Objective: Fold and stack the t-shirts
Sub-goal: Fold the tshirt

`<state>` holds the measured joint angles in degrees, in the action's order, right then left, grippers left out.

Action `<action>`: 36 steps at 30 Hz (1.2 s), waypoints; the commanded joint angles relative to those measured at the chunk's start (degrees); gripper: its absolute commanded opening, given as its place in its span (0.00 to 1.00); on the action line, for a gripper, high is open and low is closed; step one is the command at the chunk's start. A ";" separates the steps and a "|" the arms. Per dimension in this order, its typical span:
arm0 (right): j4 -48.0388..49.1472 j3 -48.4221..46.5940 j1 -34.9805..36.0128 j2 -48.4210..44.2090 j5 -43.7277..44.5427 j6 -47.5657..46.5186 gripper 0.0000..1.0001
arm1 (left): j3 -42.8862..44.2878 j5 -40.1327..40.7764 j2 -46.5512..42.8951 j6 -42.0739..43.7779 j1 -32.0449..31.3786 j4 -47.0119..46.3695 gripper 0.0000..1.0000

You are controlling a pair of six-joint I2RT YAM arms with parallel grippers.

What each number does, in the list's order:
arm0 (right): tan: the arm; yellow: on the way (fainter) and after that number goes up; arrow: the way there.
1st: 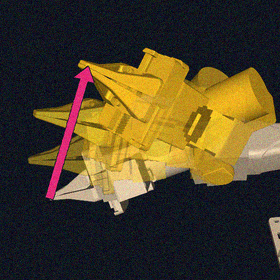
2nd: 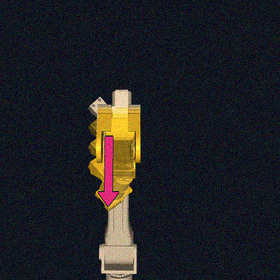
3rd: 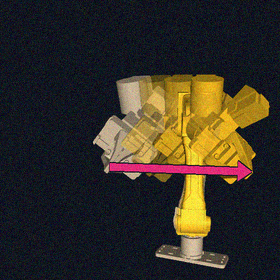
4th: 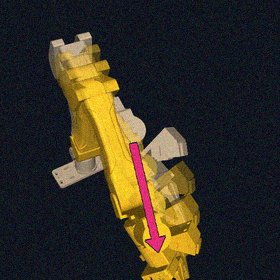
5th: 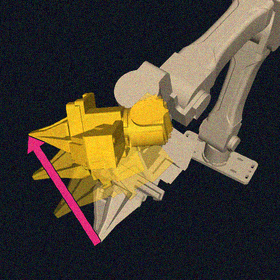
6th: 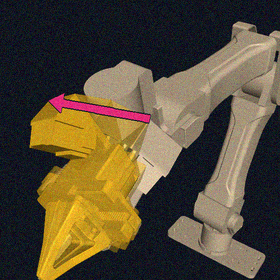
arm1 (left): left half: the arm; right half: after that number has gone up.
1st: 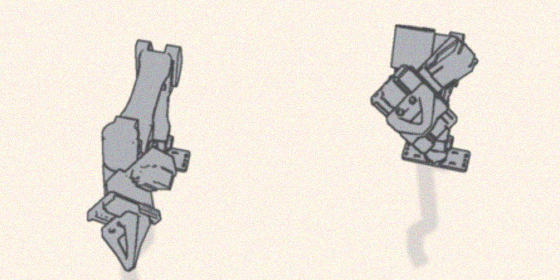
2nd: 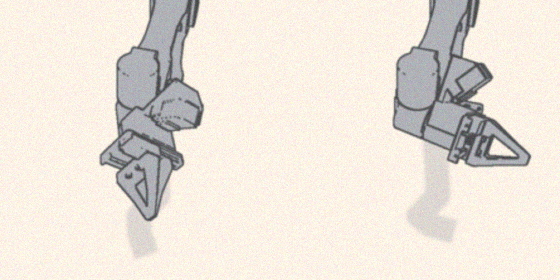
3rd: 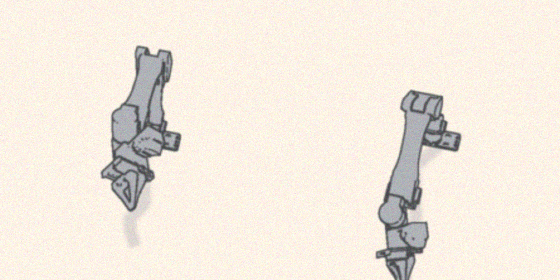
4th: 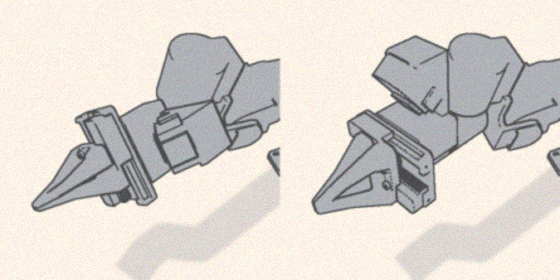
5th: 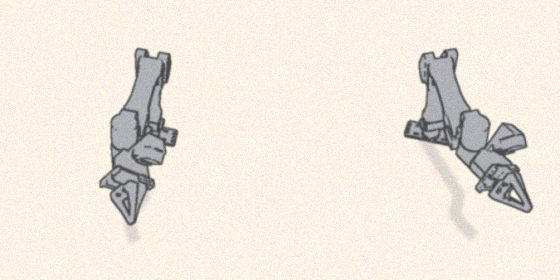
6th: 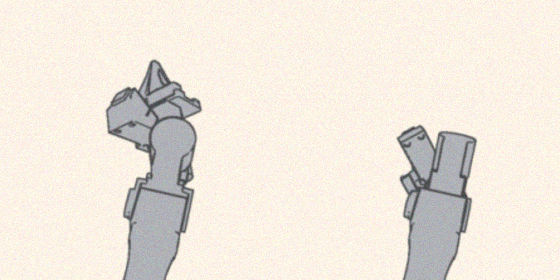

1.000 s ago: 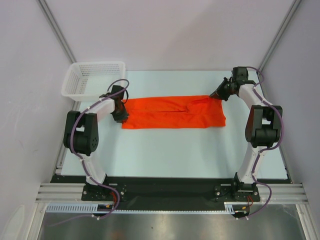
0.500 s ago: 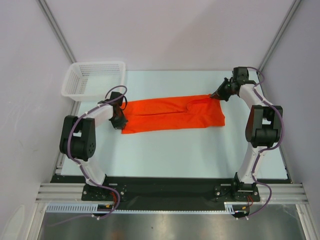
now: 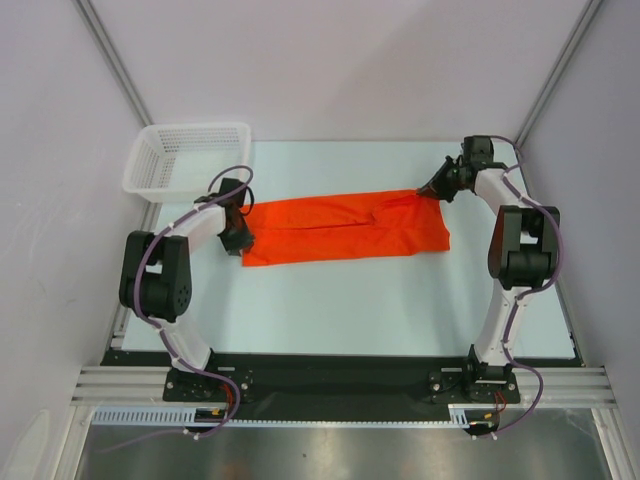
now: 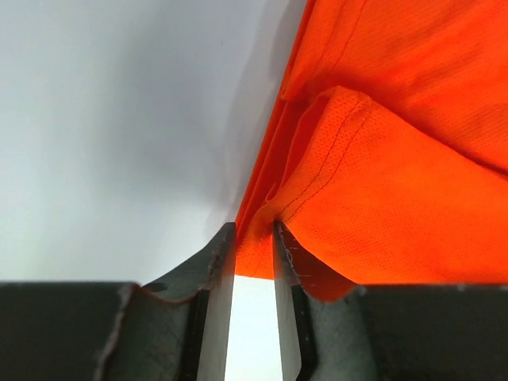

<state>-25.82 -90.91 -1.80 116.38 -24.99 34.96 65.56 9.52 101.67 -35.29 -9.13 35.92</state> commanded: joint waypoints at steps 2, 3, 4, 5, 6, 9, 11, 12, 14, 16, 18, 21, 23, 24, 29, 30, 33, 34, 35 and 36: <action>2.62 -5.40 1.19 3.32 -1.99 0.37 0.00 | 4.22 2.00 -2.53 1.27 -0.19 1.34 0.33; 2.36 -6.11 1.36 3.85 -1.90 0.46 0.00 | 4.57 1.91 -2.35 1.27 -0.28 1.52 0.35; 2.27 -6.73 1.62 4.38 -1.73 0.46 0.00 | 4.92 1.91 -2.26 1.45 -0.28 1.69 0.36; 1.92 -7.86 1.63 5.25 -1.55 0.46 0.00 | 5.62 1.91 -2.18 1.54 -0.54 2.30 0.37; 1.66 -8.48 1.63 5.70 -1.20 0.02 0.00 | 5.72 1.91 -2.26 1.54 -0.63 2.40 0.37; 0.42 -11.12 1.63 7.54 -0.76 -0.68 0.00 | 5.90 2.35 -2.70 1.80 -0.89 2.75 0.41; 0.68 -12.44 1.63 8.34 -0.85 -0.68 0.00 | 5.81 2.00 -2.88 1.89 -1.07 2.84 0.43; 0.60 -12.97 1.63 9.21 -0.85 -0.86 0.00 | 5.81 2.00 -2.88 1.98 -1.16 2.84 0.43; 0.25 -14.20 1.63 10.36 -0.93 -0.95 0.00 | 6.33 1.73 -2.62 2.15 -1.25 2.84 0.43; -0.36 -15.43 1.63 11.67 -1.02 -0.77 0.00 | 7.47 1.56 -2.27 2.33 -1.25 3.36 0.43; -0.63 -15.61 1.63 11.94 -0.67 -0.95 0.00 | 8.26 1.12 -2.09 2.59 -1.42 3.63 0.43; -0.98 -14.73 1.63 12.21 -0.23 -1.38 0.00 | 9.85 0.42 -2.44 3.21 -1.68 4.07 0.43; -0.81 -14.38 1.63 12.47 -0.06 -1.56 0.01 | 10.99 -0.37 -2.61 3.21 -1.77 4.24 0.43; -0.63 -14.38 1.63 12.82 -0.32 -1.56 0.03 | 11.34 -0.99 -2.70 3.21 -1.77 4.33 0.43; -1.16 -18.23 1.63 15.45 -0.84 -2.61 0.09 | 13.71 -2.13 -1.83 3.65 -2.21 4.42 0.43; -1.59 -19.38 1.54 15.81 -0.93 -3.31 0.13 | 13.98 -2.48 -1.56 3.82 -2.21 4.42 0.43; -4.15 -25.28 1.36 18.97 -1.55 -5.43 0.24 | 15.83 -4.60 -0.07 4.26 -2.92 4.33 0.43; -5.28 -26.76 1.10 19.67 -2.25 -5.52 0.28 | 16.61 -5.12 0.02 4.26 -3.35 4.42 0.43; -6.59 -29.73 1.10 20.46 -2.51 -5.69 0.34 | 16.97 -5.39 0.28 4.35 -3.53 4.42 0.43; -8.87 -30.98 1.01 20.29 -2.43 -5.95 0.34 | 17.49 -5.47 0.37 4.44 -3.70 4.68 0.43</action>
<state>-30.44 -115.50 -0.34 136.09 -26.09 31.38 79.64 6.24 101.93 -32.38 -11.62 40.45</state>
